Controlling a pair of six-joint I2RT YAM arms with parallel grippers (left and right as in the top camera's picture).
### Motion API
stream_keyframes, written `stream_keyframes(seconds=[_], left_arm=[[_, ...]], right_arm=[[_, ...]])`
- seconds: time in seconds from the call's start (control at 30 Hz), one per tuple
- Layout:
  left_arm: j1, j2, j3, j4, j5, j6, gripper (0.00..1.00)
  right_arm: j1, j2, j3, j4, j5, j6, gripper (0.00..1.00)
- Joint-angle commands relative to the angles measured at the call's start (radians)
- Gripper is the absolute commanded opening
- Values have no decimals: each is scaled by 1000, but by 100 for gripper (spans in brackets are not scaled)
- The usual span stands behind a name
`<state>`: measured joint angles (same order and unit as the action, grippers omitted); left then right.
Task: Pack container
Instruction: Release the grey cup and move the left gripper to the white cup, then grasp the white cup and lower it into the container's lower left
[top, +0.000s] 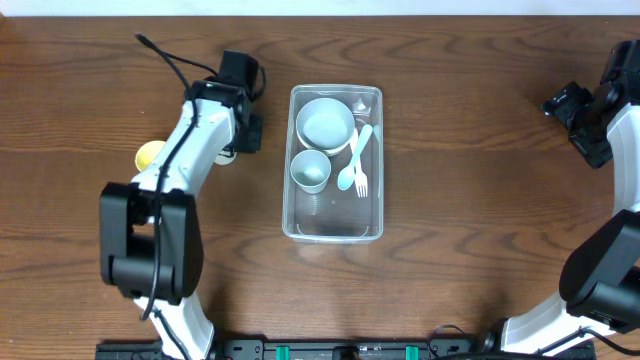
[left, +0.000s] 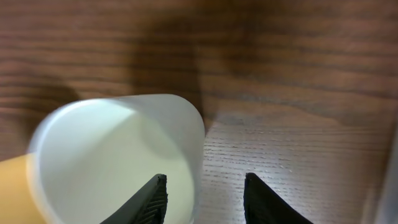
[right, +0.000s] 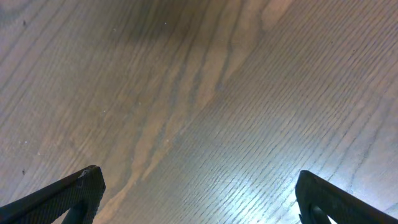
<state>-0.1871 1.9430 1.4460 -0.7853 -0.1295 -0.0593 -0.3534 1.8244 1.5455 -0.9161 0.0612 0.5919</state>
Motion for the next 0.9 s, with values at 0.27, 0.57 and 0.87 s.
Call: stream_keyframes(seconds=[0.27,0.57,0.87], left_arm=[[1,31,-11,-14,10,-29,7],[1,-37,13,-69,9,-28,6],[-36,-354,43,-201,58,-50,6]], right_arm=[[-5,3,9,0,14,10,99],[-5,3,9,0,14,10,99],[-5,3,9,0,14,10,99]])
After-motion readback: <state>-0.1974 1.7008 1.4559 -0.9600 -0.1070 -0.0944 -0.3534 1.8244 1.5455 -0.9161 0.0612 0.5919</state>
